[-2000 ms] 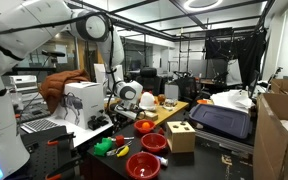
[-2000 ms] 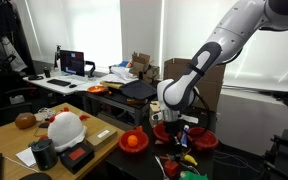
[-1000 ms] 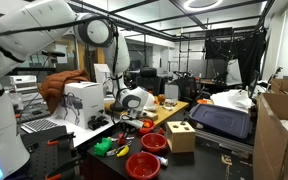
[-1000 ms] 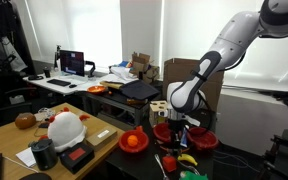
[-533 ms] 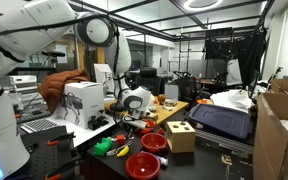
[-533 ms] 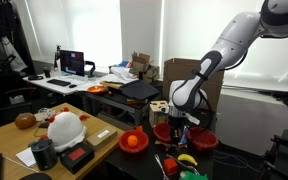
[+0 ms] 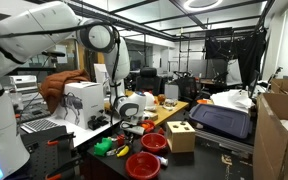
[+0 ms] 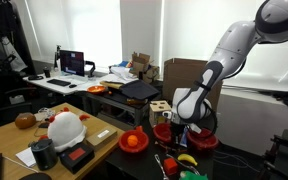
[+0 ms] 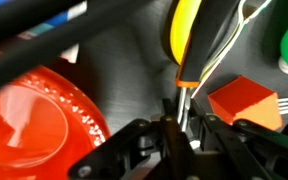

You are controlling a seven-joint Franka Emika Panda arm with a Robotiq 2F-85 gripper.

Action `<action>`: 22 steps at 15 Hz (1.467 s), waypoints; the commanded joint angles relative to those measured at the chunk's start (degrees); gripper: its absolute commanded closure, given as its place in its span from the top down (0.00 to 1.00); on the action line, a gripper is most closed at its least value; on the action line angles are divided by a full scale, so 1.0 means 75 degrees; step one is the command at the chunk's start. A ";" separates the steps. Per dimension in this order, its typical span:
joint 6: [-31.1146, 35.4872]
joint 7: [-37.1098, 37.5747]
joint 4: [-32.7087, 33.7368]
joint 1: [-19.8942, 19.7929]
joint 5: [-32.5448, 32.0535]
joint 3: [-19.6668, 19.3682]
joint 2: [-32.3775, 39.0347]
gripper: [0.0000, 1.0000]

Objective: Remove the pliers from the bowl and put it on the table

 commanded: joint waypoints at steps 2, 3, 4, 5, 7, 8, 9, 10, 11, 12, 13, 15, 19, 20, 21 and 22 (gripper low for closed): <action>0.0935 0.0756 -0.0215 0.0376 -0.0708 -0.0434 0.0175 0.05; 0.1038 0.0895 -0.0261 0.0414 -0.0854 -0.0469 0.0149 0.05; 0.1091 0.1030 -0.0281 0.0452 -0.0989 -0.0511 0.0143 0.05; 0.1127 0.1151 -0.0309 0.0489 -0.1114 -0.0553 0.0119 0.05; 0.1245 0.1394 -0.0348 0.0575 -0.1329 -0.0653 0.0096 0.05; 0.1338 0.1536 -0.0378 0.0650 -0.1447 -0.0734 0.0083 0.05; 0.1481 0.1675 -0.0419 0.0761 -0.1568 -0.0848 0.0064 0.05; 0.1709 0.1836 -0.0474 0.0941 -0.1708 -0.1023 0.0042 0.05; 0.1917 0.1987 -0.0532 0.1092 -0.1849 -0.1182 0.0029 0.05; 0.2154 0.2165 -0.0617 0.1271 -0.1980 -0.1361 -0.0005 0.05; 0.2304 0.2327 -0.0694 0.1408 -0.2074 -0.1491 -0.0053 0.05; 0.2554 0.2546 -0.0887 0.1608 -0.2201 -0.1668 -0.0200 0.05; 0.2281 0.2413 -0.1299 0.1145 -0.2488 -0.1057 -0.0603 0.05; 0.2270 0.2400 -0.1402 0.1066 -0.2555 -0.0919 -0.0700 0.05; 0.2270 0.2405 -0.1489 0.1028 -0.2607 -0.0841 -0.0786 0.05; 0.2232 0.2465 -0.1550 0.1025 -0.2607 -0.0793 -0.0872 0.18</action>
